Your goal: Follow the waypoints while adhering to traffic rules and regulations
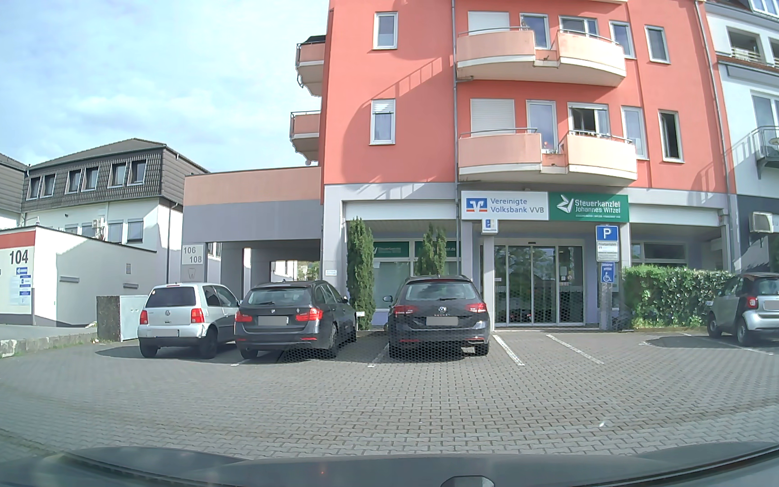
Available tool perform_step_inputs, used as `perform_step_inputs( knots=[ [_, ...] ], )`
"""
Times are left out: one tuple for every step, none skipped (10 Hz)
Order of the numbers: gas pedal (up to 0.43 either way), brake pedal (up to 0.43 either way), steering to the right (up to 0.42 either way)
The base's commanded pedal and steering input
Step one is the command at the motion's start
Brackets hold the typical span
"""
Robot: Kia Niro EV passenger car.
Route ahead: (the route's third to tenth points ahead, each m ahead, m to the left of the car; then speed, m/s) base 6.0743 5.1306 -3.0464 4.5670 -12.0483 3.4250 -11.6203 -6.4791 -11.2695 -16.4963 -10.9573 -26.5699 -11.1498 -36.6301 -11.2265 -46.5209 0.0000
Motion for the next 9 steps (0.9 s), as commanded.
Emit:
perform_step_inputs(
  knots=[
    [0.0, 0.311, -0.014],
    [0.0, 0.311, -0.014],
    [0.0, 0.317, -0.014],
    [0.0, 0.317, -0.014],
    [0.0, 0.311, -0.014],
    [0.0, 0.317, -0.014],
    [0.0, 0.299, -0.014],
    [0.0, 0.28, -0.014],
    [0.0, 0.256, -0.014]
  ],
)
